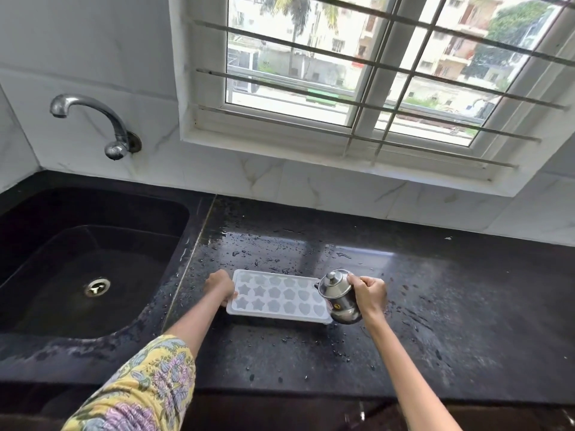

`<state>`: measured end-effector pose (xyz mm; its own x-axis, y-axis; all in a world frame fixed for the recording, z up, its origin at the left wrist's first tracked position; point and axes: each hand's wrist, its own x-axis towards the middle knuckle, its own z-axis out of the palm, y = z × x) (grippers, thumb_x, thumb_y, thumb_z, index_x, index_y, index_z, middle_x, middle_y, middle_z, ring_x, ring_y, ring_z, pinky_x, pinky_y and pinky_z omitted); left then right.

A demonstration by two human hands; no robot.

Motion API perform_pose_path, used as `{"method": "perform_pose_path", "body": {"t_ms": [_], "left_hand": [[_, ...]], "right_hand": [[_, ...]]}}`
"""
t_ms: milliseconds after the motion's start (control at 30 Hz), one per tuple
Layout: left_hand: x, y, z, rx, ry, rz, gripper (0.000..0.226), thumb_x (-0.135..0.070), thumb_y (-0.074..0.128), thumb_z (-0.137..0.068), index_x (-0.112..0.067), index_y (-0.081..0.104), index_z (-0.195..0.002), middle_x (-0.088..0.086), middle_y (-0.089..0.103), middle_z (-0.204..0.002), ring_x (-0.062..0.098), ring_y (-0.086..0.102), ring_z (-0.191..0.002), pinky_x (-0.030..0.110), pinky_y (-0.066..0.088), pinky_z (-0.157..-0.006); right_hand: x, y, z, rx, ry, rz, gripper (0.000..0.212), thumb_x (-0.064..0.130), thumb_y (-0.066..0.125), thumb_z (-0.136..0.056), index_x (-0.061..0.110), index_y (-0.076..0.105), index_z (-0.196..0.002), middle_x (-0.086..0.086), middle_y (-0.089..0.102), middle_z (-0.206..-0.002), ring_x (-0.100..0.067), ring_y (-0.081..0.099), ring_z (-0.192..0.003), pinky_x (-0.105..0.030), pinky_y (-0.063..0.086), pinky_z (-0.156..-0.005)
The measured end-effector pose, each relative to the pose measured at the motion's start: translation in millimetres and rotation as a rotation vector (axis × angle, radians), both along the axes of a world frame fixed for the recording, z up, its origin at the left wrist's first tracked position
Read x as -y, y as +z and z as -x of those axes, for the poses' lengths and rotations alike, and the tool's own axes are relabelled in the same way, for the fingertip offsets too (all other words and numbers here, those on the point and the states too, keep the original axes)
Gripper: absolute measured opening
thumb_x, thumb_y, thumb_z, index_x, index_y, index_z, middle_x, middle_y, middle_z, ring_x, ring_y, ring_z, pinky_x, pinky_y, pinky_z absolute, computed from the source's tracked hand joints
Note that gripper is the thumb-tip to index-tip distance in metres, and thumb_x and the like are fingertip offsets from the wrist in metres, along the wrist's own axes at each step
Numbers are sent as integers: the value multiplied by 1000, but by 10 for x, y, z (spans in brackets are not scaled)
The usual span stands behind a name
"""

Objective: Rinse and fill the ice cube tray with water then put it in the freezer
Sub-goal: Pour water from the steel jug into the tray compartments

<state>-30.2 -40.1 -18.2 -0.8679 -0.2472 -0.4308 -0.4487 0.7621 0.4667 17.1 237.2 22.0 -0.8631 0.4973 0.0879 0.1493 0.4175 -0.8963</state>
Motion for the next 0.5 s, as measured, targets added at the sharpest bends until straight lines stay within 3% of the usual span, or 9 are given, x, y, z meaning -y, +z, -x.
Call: {"method": "perform_pose_path", "body": {"t_ms": [200,300,500], "left_hand": [[-14,-16,23,4,-5,-4,24,-1,60,-89,9,58,-110,23,61,-118,33,67,-98,33,60,-67],[-8,-17,21,13,-7,-11,24,-4,62,-88,8,58,-109,22,62,-117,32,68,-97,31,59,-65],[13,-37,22,22,-2,-41,22,-7,67,-86,6,60,-103,21,65,-111,31,70,-92,32,60,-63]], "right_hand": [[-30,47,31,-26,-15,-6,49,18,66,-77,18,39,-36,8,33,-33,-14,30,-41,-24,23,-48],[-20,118,45,-49,-6,-17,49,15,65,-79,17,38,-37,11,31,-31,-14,30,-41,-23,24,-47],[-4,157,37,-48,-13,-43,47,16,65,-80,15,39,-40,0,34,-39,-15,30,-43,-22,24,-49]]}}
